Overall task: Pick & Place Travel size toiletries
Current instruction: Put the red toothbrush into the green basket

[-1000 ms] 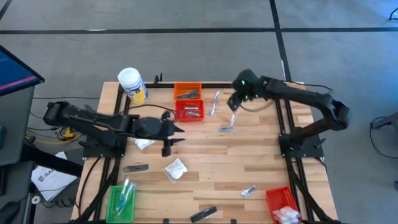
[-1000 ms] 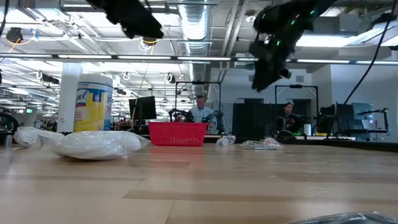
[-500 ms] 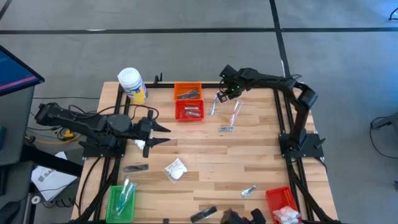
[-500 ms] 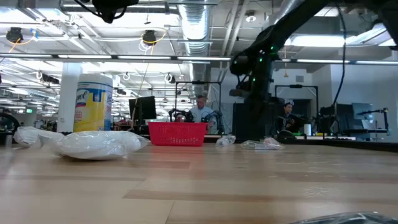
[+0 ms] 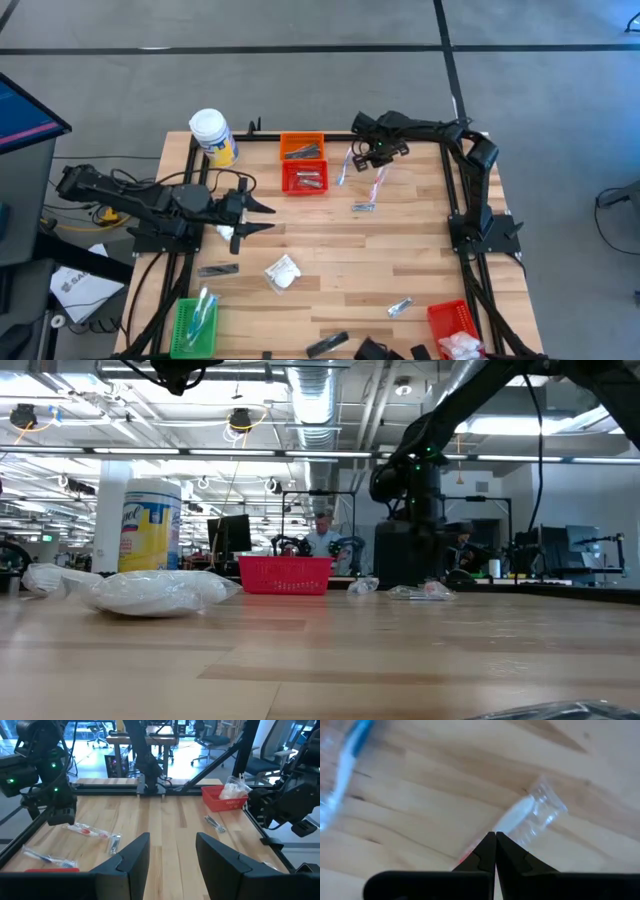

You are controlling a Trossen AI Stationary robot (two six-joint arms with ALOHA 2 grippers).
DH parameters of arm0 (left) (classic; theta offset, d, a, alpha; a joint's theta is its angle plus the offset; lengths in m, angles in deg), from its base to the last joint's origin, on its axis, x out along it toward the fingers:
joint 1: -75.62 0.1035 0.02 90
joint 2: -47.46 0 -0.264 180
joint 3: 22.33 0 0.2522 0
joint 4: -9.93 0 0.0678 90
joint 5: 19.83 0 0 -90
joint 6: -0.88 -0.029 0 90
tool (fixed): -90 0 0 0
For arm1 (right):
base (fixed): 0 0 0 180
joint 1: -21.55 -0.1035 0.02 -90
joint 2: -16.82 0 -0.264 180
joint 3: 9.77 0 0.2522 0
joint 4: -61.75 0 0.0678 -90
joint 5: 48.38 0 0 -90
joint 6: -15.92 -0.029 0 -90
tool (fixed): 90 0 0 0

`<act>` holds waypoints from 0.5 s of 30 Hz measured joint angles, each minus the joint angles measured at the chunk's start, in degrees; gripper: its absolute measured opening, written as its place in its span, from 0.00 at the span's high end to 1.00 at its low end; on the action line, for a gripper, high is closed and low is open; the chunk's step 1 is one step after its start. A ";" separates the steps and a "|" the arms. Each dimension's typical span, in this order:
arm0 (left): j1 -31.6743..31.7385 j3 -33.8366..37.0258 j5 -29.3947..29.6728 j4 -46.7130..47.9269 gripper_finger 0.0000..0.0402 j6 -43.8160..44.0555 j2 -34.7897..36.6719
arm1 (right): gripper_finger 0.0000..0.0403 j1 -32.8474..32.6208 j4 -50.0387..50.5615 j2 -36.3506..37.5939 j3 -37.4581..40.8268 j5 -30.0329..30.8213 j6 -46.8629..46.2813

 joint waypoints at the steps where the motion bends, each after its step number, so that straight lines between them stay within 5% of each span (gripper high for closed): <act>1: 0.00 0.00 0.00 -0.06 0.61 -0.02 0.00 | 1.00 0.20 1.05 0.00 0.00 0.15 -0.01; 15: -1.95 0.00 0.02 -1.73 0.61 -0.33 -0.02 | 1.00 0.87 1.82 -2.63 0.19 1.90 -2.59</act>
